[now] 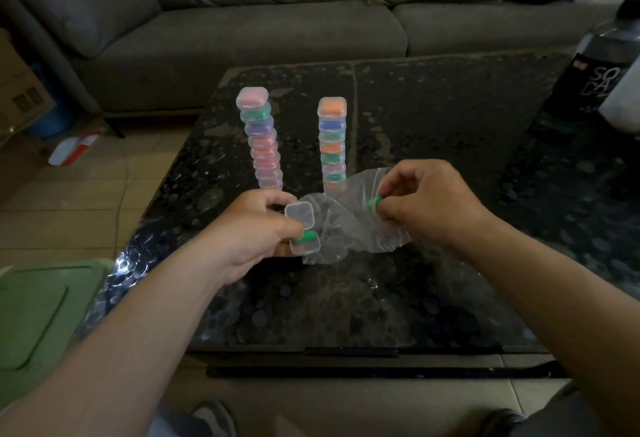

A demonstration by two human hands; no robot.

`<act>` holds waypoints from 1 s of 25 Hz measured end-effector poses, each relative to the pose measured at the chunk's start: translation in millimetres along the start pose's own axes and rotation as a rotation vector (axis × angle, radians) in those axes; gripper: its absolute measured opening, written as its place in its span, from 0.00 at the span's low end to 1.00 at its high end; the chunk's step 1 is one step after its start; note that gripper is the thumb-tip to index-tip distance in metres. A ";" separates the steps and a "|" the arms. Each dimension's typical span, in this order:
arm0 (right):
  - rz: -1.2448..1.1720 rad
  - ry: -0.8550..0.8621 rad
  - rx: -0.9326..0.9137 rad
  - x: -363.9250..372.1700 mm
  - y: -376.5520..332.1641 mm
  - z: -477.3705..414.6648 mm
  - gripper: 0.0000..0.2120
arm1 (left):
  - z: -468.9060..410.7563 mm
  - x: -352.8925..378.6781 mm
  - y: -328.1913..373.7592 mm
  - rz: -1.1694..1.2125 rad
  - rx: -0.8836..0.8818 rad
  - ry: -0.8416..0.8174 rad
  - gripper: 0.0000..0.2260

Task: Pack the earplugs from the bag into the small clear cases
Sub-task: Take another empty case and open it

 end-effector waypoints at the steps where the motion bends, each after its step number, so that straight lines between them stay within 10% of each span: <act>1: -0.008 0.032 -0.027 -0.8 -0.5 -0.3 0.09 | 0.2 -0.5 0.2 0.006 0.016 0.020 0.21; 25: 0.099 -0.182 -0.385 23.3 -4.7 25.8 0.02 | 17.1 14.1 11.4 0.297 0.148 -0.051 0.12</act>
Point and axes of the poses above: each hand's wrist, its own z-axis away from the middle knuckle, its own x-axis out of the palm, y = z × x, the point moved 1 cm from there along -z, towards the middle knuckle, and after that the axes turned 14 degrees about -z, right-handed, at the moved point
